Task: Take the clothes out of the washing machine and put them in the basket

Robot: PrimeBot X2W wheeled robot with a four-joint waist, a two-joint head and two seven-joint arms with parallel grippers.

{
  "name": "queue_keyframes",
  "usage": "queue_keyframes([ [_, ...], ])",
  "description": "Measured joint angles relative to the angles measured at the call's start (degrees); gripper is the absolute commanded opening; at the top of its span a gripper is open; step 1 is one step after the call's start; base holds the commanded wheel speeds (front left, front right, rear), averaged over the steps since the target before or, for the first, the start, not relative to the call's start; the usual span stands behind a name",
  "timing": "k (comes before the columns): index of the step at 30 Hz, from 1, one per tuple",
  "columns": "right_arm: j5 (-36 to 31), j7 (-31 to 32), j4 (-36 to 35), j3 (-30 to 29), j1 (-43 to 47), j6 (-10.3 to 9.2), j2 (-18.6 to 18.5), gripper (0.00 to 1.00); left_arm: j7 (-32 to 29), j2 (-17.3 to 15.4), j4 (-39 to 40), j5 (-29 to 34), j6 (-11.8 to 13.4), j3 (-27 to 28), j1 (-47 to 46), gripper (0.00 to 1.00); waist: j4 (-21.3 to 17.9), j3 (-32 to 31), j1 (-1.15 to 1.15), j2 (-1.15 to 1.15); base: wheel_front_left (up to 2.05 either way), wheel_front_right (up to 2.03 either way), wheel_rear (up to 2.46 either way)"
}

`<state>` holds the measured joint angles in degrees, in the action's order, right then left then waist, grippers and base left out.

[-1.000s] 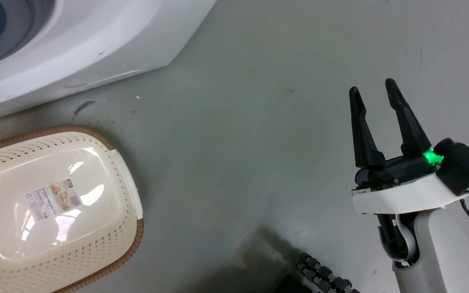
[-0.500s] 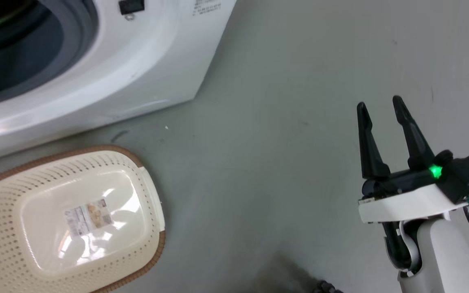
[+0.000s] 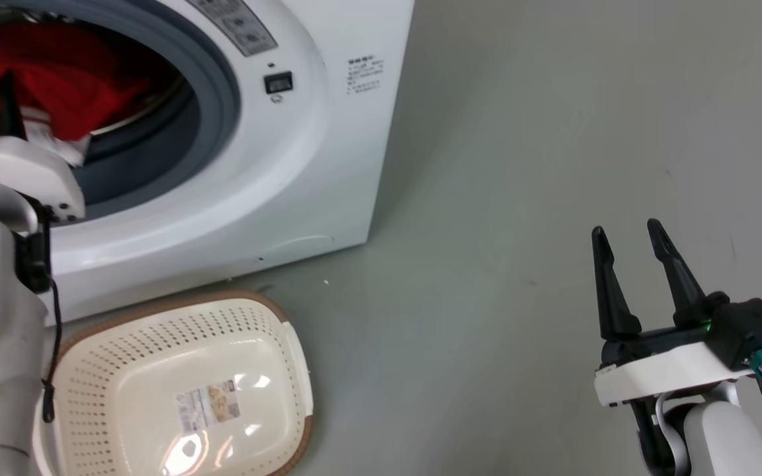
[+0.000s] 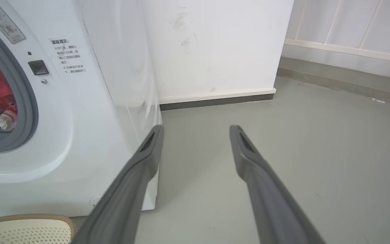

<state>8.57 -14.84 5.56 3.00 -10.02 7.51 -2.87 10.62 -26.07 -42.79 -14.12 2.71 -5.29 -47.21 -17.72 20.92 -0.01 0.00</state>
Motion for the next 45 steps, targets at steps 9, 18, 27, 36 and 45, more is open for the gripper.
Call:
queue_keyframes([
  [9,-1.35,2.35,-1.46,-2.04,3.36,0.0,-0.01,1.0,3.47,3.05,4.91,-1.26,-0.78,-0.81,6.17,0.0,3.34,-6.8,-0.01,0.0,0.0,0.0,0.0],
  [18,-2.03,4.3,-4.02,-3.97,5.61,0.0,0.0,1.0,3.07,5.21,18.14,-1.67,1.07,-1.8,12.74,0.0,7.27,-9.75,0.0,0.0,0.0,0.0,0.0],
  [27,-2.76,5.82,-5.86,-4.72,6.89,0.0,0.0,1.0,-2.18,5.68,37.87,-1.67,4.87,-2.65,23.71,0.0,10.33,-11.13,0.0,0.0,0.0,0.0,0.0],
  [36,-3.74,7.39,-7.57,-5.44,8.11,0.0,-0.01,1.0,-5.69,7.39,53.42,-1.77,10.14,-2.81,39.37,0.0,12.66,-11.88,0.0,0.0,0.0,0.0,0.0],
  [45,-4.61,9.09,-9.57,-5.83,9.0,0.0,0.0,1.0,-9.4,8.95,53.89,-3.35,11.39,-5.43,49.33,0.0,15.09,-12.06,0.01,0.0,0.0,0.0,0.0],
])
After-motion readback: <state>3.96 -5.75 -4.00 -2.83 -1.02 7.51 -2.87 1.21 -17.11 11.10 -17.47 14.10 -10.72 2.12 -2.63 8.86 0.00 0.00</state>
